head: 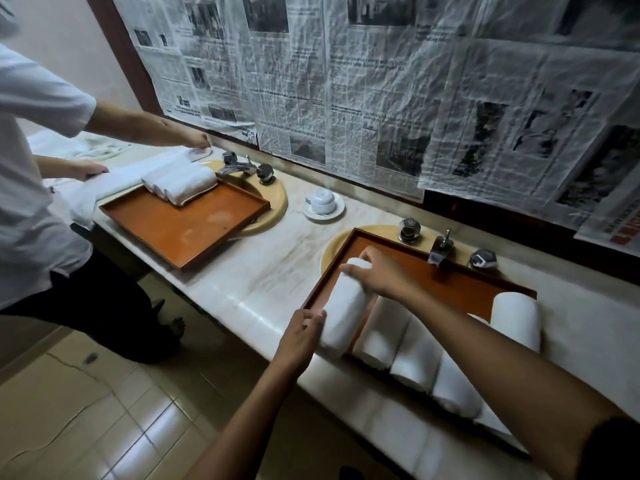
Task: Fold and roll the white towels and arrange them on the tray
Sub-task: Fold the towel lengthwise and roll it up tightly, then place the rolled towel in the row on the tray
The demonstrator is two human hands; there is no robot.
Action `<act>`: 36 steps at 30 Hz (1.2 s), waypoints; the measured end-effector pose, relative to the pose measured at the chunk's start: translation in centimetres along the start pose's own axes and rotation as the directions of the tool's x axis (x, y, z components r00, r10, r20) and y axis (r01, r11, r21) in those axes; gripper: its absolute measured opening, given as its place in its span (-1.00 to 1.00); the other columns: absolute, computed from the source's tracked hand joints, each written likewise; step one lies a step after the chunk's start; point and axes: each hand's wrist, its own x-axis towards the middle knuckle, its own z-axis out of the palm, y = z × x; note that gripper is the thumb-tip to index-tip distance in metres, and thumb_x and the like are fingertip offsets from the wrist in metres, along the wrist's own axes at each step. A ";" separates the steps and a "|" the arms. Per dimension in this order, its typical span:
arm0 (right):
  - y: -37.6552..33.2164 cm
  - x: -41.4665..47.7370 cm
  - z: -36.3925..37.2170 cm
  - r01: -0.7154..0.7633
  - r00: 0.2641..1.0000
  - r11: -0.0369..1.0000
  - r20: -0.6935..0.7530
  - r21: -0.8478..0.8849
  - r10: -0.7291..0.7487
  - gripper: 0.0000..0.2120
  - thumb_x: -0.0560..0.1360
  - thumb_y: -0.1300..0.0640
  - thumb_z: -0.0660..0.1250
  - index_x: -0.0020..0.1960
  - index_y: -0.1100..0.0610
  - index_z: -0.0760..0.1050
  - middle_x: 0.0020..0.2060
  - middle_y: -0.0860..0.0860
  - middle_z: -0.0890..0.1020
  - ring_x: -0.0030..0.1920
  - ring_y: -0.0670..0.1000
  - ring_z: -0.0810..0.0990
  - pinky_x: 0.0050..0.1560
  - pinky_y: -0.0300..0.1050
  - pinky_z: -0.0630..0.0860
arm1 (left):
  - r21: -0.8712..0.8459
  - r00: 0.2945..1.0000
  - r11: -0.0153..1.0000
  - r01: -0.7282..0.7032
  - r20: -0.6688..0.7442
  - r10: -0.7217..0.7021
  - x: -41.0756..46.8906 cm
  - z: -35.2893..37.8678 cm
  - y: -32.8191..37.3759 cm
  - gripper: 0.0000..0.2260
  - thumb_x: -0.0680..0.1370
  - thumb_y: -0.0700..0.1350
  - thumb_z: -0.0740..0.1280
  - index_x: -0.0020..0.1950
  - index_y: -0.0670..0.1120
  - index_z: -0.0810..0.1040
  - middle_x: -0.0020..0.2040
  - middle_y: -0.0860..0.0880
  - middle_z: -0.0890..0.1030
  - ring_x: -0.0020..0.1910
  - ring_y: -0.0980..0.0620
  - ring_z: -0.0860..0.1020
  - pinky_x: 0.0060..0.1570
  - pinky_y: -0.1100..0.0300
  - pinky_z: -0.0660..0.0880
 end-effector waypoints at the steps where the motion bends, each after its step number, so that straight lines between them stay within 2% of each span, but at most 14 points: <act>1: -0.2 0.9 0.2 -0.001 1.000 0.999 0.004 -0.049 0.001 -0.35 0.32 -0.53 0.31 0.06 0.01 0.48 0.00 -0.04 0.63 0.08 0.06 0.59 0.07 0.03 0.53 | 0.029 1.000 0.999 0.027 0.010 -0.028 1.0 0.4 0.1 -0.56 0.53 0.39 0.21 0.01 0.02 0.51 0.04 -0.03 0.59 0.03 -0.04 0.57 0.15 -0.16 0.53; 3: -0.1 3.1 0.7 -0.025 1.000 0.993 0.007 -0.118 0.026 -0.38 0.43 -0.47 0.31 0.15 0.05 0.50 0.12 0.02 0.62 0.20 0.11 0.56 0.09 0.02 0.49 | 0.047 0.996 0.995 0.089 0.008 -0.089 3.4 1.2 -0.1 -0.51 0.55 0.41 0.16 0.04 0.00 0.53 0.11 -0.07 0.60 0.10 -0.06 0.57 0.22 -0.18 0.52; 5: -0.2 3.5 1.3 -0.062 0.997 0.977 0.022 -0.204 0.068 -0.35 0.49 -0.44 0.26 0.30 0.06 0.49 0.29 0.09 0.58 0.32 0.17 0.50 0.24 0.06 0.44 | 0.111 0.990 0.984 0.138 0.004 -0.139 4.2 1.7 -0.3 -0.42 0.51 0.48 0.14 0.07 -0.02 0.53 0.12 -0.16 0.60 0.25 -0.22 0.52 0.33 -0.27 0.43; 7: 0.1 5.2 1.7 -0.102 0.991 0.935 0.047 -0.340 0.125 -0.34 0.52 -0.44 0.19 0.34 0.05 0.50 0.34 0.11 0.56 0.38 0.19 0.47 0.39 0.16 0.30 | 0.160 0.987 0.975 0.156 0.015 -0.161 5.6 2.3 0.0 -0.48 0.53 0.44 0.15 0.07 0.00 0.52 0.07 -0.15 0.60 0.31 -0.26 0.48 0.41 -0.26 0.34; 11: 1.3 6.2 2.5 -0.141 0.976 0.828 0.062 -0.543 0.207 -0.28 0.54 -0.48 0.10 0.30 0.08 0.58 0.33 0.16 0.58 0.39 0.21 0.46 0.39 0.19 0.18 | 0.441 0.986 0.893 0.087 0.088 -0.139 6.9 3.1 0.6 -0.55 0.66 0.26 0.12 0.13 -0.08 0.56 0.16 -0.13 0.65 0.21 -0.17 0.58 0.26 -0.03 0.48; 13: 1.5 6.4 2.4 -0.152 0.976 0.812 0.045 -0.564 0.214 -0.26 0.55 -0.49 0.07 0.29 0.09 0.60 0.35 0.17 0.56 0.42 0.22 0.41 0.38 0.18 0.18 | 0.548 0.985 0.835 0.050 0.110 -0.132 8.1 3.3 0.9 -0.62 0.69 0.21 0.09 0.03 -0.04 0.52 0.16 -0.16 0.65 0.19 -0.18 0.59 0.24 -0.03 0.49; 15: 1.5 6.5 2.1 -0.169 0.973 0.824 0.041 -0.540 0.226 -0.27 0.57 -0.46 0.06 0.30 0.10 0.59 0.37 0.17 0.54 0.46 0.22 0.36 0.41 0.20 0.16 | 0.583 0.977 0.812 -0.001 0.172 -0.123 8.7 3.4 1.3 -0.64 0.72 0.12 0.06 0.09 -0.10 0.52 0.22 -0.18 0.62 0.23 -0.19 0.56 0.23 0.00 0.47; 17: 1.6 5.9 1.7 -0.187 0.972 0.851 0.032 -0.490 0.232 -0.34 0.59 -0.41 0.09 0.32 0.09 0.56 0.39 0.15 0.52 0.47 0.22 0.33 0.41 0.21 0.17 | 0.573 0.973 0.815 -0.084 0.223 -0.056 9.1 3.2 1.3 -0.65 0.74 0.06 0.05 0.33 -0.08 0.52 0.31 -0.11 0.58 0.29 -0.16 0.52 0.11 0.10 0.41; 19: 2.6 4.3 1.4 -0.195 0.975 0.880 0.016 -0.432 0.224 -0.43 0.60 -0.34 0.13 0.38 0.04 0.49 0.41 0.11 0.49 0.46 0.20 0.33 0.43 0.21 0.21 | 0.561 0.972 0.818 -0.126 0.233 -0.010 9.3 2.8 0.9 -0.64 0.74 0.08 0.05 0.49 0.07 0.42 0.40 -0.02 0.55 0.34 -0.10 0.50 0.01 0.22 0.28; 21: 3.8 1.5 1.4 -0.221 0.972 0.898 -0.015 -0.380 0.233 -0.44 0.60 -0.30 0.18 0.50 -0.05 0.35 0.49 0.07 0.39 0.50 0.18 0.28 0.50 0.20 0.20 | 0.538 0.961 0.824 -0.177 0.276 0.026 9.8 2.5 0.4 -0.64 0.74 0.07 0.06 0.53 0.13 0.37 0.45 0.00 0.51 0.37 -0.05 0.48 0.00 0.30 0.23; 25: 5.4 -4.7 3.2 -0.282 0.959 0.893 -0.139 -0.350 0.249 -0.24 0.58 -0.33 0.23 0.63 -0.11 -0.01 0.66 0.03 0.00 0.63 0.14 0.06 0.58 0.13 0.09 | 0.501 0.922 0.802 -0.324 0.359 0.148 10.4 2.1 1.2 -0.62 0.74 -0.04 0.11 0.57 0.12 0.34 0.47 0.02 0.49 0.37 0.02 0.47 0.09 0.39 0.24; 28: 5.6 -7.5 5.6 -0.283 0.958 0.882 -0.145 -0.376 0.245 -0.15 0.55 -0.43 0.17 0.64 -0.13 -0.13 0.67 0.02 -0.09 0.64 0.12 0.02 0.61 0.11 0.01 | 0.499 0.909 0.801 -0.331 0.395 0.130 10.8 1.7 0.6 -0.60 0.74 -0.02 0.09 0.60 0.18 0.26 0.47 0.02 0.47 0.36 -0.01 0.48 0.18 0.30 0.30; 32: 5.3 -8.9 7.6 -0.311 0.949 0.866 -0.177 -0.392 0.260 -0.22 0.62 -0.35 0.08 0.66 -0.07 -0.19 0.67 0.03 -0.14 0.65 0.11 -0.04 0.61 0.11 -0.14 | 0.473 0.884 0.821 -0.319 0.462 0.077 12.0 1.0 -0.1 -0.59 0.73 0.04 0.10 0.59 0.25 0.24 0.48 -0.01 0.46 0.38 -0.10 0.49 0.31 0.06 0.42; 36: 4.0 -9.3 7.9 -0.348 0.933 0.877 -0.215 -0.332 0.289 -0.28 0.66 -0.26 0.12 0.67 -0.05 -0.10 0.67 0.02 -0.06 0.64 0.11 0.04 0.61 0.07 -0.01 | 0.356 0.804 0.864 -0.355 0.588 0.088 12.5 0.2 -0.1 -0.59 0.67 0.28 0.10 0.51 0.26 0.33 0.44 0.09 0.48 0.38 0.00 0.48 0.39 -0.04 0.44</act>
